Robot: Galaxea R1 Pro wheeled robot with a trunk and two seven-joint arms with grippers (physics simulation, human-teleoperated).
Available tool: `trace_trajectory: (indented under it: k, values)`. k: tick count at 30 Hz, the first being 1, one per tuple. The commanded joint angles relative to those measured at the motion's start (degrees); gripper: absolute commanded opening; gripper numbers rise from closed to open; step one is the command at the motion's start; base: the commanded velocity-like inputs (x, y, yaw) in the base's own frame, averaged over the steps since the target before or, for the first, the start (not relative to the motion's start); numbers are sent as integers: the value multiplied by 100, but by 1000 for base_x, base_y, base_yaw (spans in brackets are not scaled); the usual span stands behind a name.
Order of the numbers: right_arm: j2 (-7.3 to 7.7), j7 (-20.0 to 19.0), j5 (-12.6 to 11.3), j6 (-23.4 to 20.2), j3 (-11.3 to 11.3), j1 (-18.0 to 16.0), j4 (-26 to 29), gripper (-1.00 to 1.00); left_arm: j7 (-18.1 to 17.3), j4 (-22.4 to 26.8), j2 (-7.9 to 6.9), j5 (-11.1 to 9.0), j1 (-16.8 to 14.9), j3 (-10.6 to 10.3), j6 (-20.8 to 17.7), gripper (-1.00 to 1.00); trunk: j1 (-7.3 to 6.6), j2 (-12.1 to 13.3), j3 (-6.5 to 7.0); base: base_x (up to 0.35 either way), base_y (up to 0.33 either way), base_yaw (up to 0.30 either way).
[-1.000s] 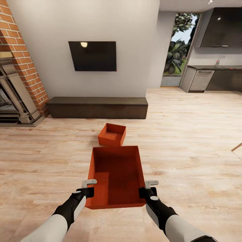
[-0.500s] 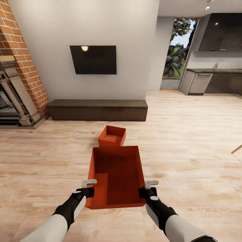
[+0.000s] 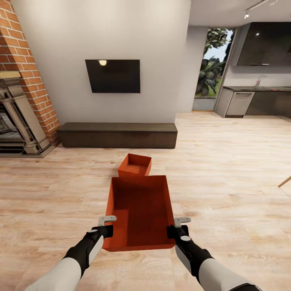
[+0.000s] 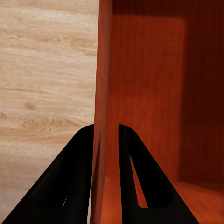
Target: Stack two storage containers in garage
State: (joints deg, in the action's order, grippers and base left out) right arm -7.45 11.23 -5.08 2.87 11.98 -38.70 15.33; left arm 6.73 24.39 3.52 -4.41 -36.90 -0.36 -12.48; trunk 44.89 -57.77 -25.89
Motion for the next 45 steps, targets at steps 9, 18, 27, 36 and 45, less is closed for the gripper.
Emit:
trace_trajectory:
  k: [9, 18, 27, 36, 45]
  values:
    - [7, 55, -46, 37, -44, -6, -12, -100, 66, 22, -30, 89, -1, 42, -48, -100, 0, -4, 75, 0, 0, 0]
    - [7, 55, -46, 39, -40, -6, -12, -100, 66, 21, -35, 89, -1, 41, -45, -100, 0, -4, 156, 0, 0, 0]
    - [7, 55, -46, 39, -44, -6, -12, -100, 66, 21, -35, 89, -1, 37, -45, -100, 0, -4, 237, 0, 0, 0]
    - [7, 55, -46, 38, -38, -6, -12, -100, 66, 22, -35, 89, -1, 30, -45, -100, 0, -4, 318, 0, 0, 0]
    - [10, 55, -46, 39, -40, -6, -12, -100, 66, 15, -35, 89, -1, 29, -46, -100, 0, -4, 399, 0, 0, 0]
